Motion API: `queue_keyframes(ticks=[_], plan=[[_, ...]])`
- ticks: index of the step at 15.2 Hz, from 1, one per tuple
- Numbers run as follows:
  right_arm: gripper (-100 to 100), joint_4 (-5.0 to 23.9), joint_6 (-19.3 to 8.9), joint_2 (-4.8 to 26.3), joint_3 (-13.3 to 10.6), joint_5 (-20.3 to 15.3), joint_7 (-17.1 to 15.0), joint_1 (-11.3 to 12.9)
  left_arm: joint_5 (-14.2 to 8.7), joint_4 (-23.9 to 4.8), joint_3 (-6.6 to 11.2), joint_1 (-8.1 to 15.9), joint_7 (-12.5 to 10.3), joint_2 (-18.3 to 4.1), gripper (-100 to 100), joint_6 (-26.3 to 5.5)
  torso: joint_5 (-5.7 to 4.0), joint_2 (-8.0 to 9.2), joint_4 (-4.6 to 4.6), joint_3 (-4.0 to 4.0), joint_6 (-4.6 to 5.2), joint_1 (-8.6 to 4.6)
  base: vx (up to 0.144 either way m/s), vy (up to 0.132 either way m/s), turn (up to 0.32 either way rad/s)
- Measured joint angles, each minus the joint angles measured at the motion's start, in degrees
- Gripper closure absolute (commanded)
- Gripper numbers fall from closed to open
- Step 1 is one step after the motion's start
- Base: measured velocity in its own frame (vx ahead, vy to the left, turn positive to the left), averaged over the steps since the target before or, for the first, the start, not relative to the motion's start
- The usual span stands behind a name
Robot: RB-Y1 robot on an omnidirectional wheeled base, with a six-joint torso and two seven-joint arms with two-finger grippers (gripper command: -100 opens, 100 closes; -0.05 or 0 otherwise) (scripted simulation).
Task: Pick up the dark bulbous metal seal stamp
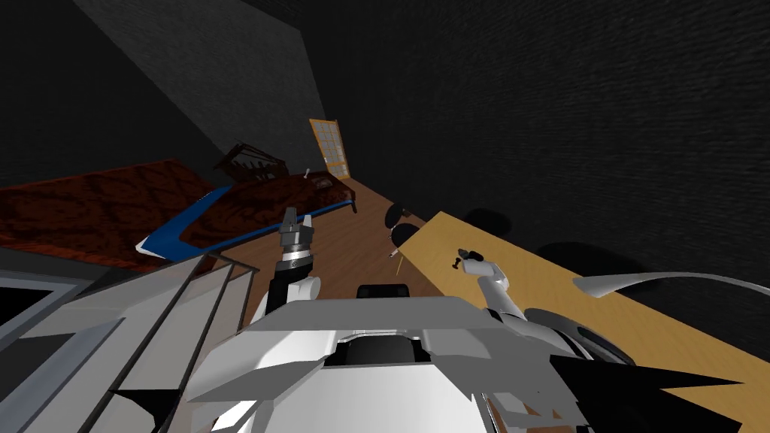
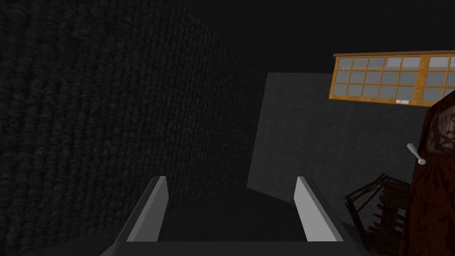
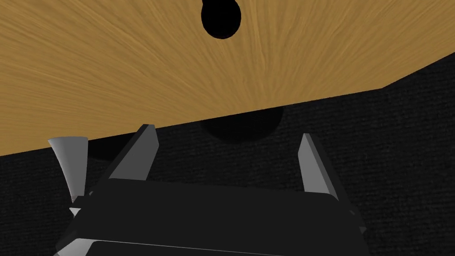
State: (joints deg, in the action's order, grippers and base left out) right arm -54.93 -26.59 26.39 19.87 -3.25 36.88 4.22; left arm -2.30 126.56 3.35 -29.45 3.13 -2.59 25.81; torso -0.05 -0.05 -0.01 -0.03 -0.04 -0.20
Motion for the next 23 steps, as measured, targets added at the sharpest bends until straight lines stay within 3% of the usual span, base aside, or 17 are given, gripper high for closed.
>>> queue_keyframes(ticks=[8, 14, 18, 21, 23], plan=[[-100, 7.4, -4.7, 0.8, 1.5, -0.4, 3.8, 2.4, 0.0, 0.0, 0.01, 0.0, 0.0, 0.0, 0, 0.0, 0.00, -0.02, -0.01, -0.01, 0.06, 0.03, -0.013, -0.022, 0.126], [-100, 16.1, -8.2, 1.9, 2.8, -1.1, 7.0, 6.0, 0.0, 0.0, 0.00, 0.0, 0.0, 0.0, 0, 0.0, -0.01, -0.02, -0.01, -0.01, 0.00, -0.02, -0.017, -0.030, 0.201], [-100, 20.4, -11.3, 2.5, 3.8, -1.1, 9.6, 7.5, 0.0, 0.0, 0.00, 0.0, 0.0, 0.0, 0, 0.0, -0.01, -0.02, 0.00, -0.01, 0.02, -0.03, -0.018, -0.034, 0.162], [-100, 21.9, -13.0, 2.5, 4.2, -1.3, 10.7, 8.0, 0.0, 0.0, 0.01, 0.0, 0.0, 0.0, 0, 0.0, 0.00, -0.04, -0.01, -0.02, 0.07, 0.02, -0.013, -0.022, 0.087], [-100, 22.7, -12.7, 2.3, 3.8, -2.0, 9.2, 8.1, 0.0, 0.0, 0.01, 0.0, 0.0, 0.0, 0, 0.0, -0.01, 0.03, 0.00, 0.01, 0.03, -0.05, -0.047, -0.062, 0.193]])
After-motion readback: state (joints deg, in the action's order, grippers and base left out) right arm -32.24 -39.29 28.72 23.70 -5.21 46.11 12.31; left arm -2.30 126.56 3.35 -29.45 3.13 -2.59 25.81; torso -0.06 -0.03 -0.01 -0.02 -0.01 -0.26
